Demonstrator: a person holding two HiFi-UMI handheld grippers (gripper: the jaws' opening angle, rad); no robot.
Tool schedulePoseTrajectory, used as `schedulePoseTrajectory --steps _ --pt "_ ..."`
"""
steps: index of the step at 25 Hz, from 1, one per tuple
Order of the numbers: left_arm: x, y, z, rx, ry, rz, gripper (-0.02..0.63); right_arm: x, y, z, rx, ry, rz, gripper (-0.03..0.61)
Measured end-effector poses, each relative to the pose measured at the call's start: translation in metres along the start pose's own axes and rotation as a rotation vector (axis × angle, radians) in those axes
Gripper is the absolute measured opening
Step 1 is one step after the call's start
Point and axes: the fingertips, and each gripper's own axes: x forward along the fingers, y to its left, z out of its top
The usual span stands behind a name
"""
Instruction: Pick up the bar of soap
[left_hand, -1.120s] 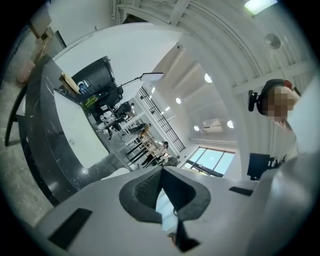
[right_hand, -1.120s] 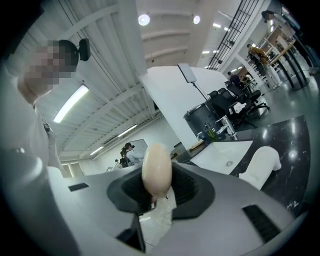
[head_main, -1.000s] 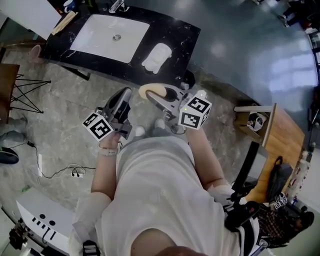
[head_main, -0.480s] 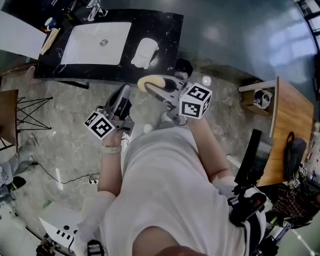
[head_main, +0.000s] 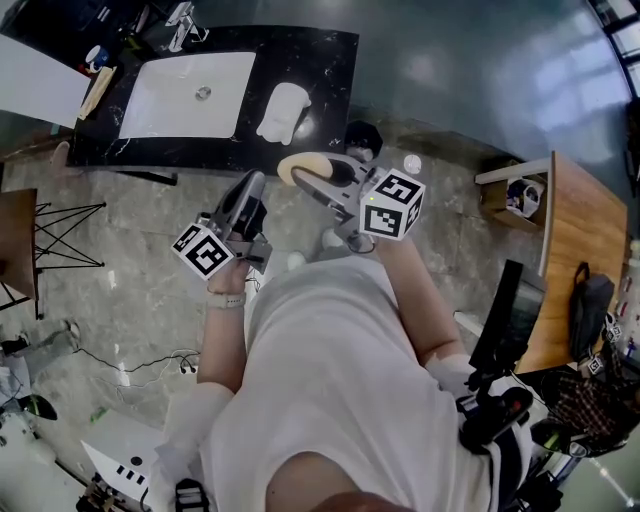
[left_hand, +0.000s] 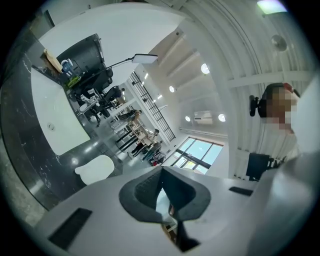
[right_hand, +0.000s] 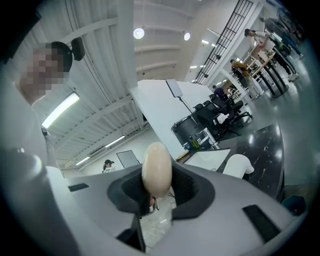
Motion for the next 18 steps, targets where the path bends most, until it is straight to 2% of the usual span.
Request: schedulePoseTrajectory --steps 18 --pt "-0.0032 -0.0009 -0.0016 -0.006 0.006 -0.007 0.008 0.0007 0.0005 0.0010 0.030 -0.014 0.013 0.123"
